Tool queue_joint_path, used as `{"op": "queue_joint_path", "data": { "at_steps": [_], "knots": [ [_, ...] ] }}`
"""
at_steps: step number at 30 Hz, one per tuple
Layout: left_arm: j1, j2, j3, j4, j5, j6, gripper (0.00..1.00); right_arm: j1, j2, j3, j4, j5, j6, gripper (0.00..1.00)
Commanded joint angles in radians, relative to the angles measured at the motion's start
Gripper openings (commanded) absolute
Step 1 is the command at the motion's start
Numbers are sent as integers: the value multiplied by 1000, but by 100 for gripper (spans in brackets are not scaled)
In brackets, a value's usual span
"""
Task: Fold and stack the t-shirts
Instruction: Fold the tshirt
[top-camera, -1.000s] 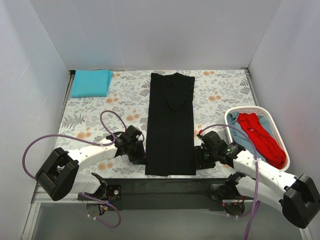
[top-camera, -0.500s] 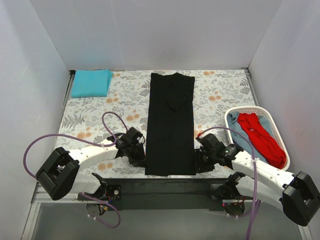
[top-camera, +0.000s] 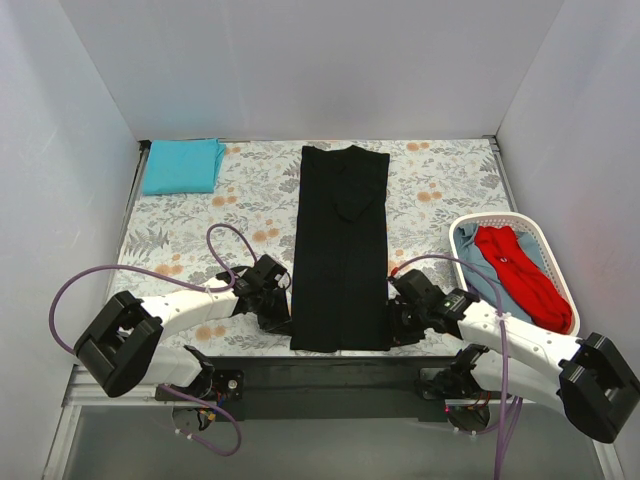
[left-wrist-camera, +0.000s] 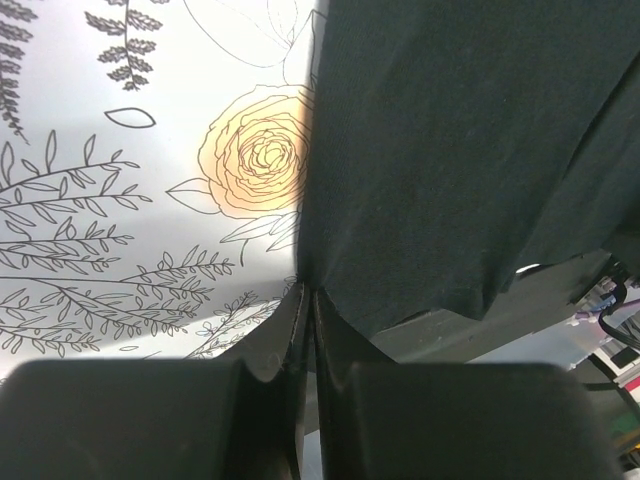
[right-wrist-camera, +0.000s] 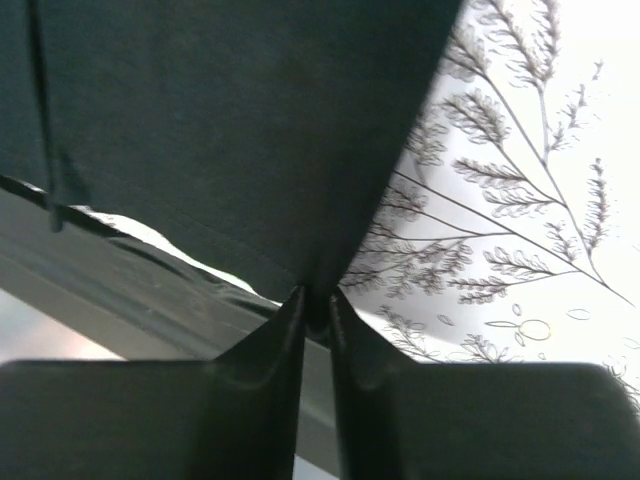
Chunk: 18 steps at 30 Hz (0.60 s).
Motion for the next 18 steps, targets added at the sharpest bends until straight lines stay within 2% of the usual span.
{"op": "queue_joint_path", "data": {
  "at_steps": [1, 3, 8, 18],
  "knots": [
    [-7, 6, -4, -14, 13, 12, 0, 7, -29, -36, -5, 17, 7, 18],
    [-7, 9, -10, -14, 13, 12, 0, 6, -52, -44, -30, 25, 6, 13],
    [-7, 4, -16, -19, 10, 9, 0, 7, -90, -55, -62, 40, 15, 9],
    [-7, -11, -7, -45, -12, 14, 0, 7, -153, -62, -111, 69, 23, 6]
  ]
}}
